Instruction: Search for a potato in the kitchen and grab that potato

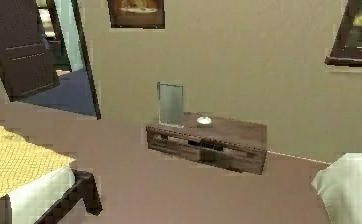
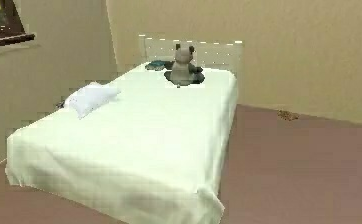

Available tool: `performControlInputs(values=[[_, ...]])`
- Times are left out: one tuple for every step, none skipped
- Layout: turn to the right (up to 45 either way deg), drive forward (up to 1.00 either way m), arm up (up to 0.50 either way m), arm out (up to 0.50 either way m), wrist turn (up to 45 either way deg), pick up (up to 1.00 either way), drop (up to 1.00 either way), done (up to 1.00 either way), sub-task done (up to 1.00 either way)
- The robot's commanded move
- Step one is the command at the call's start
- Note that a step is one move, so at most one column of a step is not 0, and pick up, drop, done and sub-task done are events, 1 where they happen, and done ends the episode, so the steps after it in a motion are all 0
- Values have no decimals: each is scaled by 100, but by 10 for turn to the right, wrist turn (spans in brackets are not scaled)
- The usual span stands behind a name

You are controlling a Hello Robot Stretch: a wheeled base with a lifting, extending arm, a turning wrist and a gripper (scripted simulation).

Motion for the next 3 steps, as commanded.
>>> performControlInputs(values=[[0, 85, 0, 0, 0, 0, 0, 0, 0], [-240, 0, 0, 0, 0, 0, 0, 0, 0], [0, 65, 0, 0, 0, 0, 0, 0, 0]])
